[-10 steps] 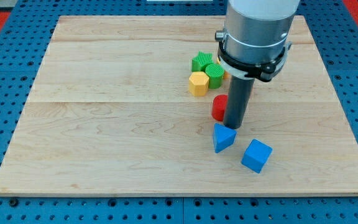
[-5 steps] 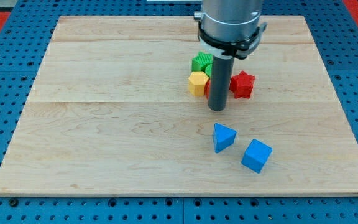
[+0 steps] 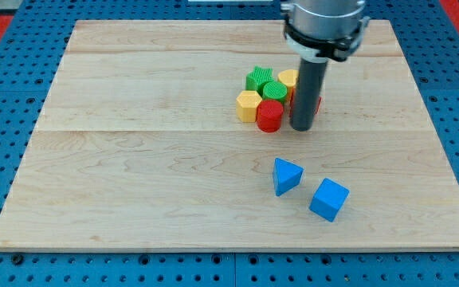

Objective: Push the red blocks towards the group of blocks

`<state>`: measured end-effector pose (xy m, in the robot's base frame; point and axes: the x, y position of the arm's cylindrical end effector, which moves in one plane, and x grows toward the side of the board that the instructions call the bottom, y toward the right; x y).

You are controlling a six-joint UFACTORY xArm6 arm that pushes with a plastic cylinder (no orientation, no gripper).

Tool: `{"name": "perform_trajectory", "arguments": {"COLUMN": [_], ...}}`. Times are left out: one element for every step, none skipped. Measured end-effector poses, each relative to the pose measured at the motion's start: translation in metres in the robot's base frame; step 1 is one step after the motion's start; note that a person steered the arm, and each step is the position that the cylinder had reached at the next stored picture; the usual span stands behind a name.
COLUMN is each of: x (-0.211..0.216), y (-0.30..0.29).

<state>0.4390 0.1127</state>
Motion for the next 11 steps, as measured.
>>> {"name": "perform_trajectory", "arguments": {"x": [0.01,0.004,0.002,0.011,0.012,0.009,0.004,-0.008,-0.023,-0.026,-0.017], "y": [0.053,0.041,0.012,-0.045,-0.081,-0.085,-0.133,-0.195,-0.165,-0.114,-0.103]}}
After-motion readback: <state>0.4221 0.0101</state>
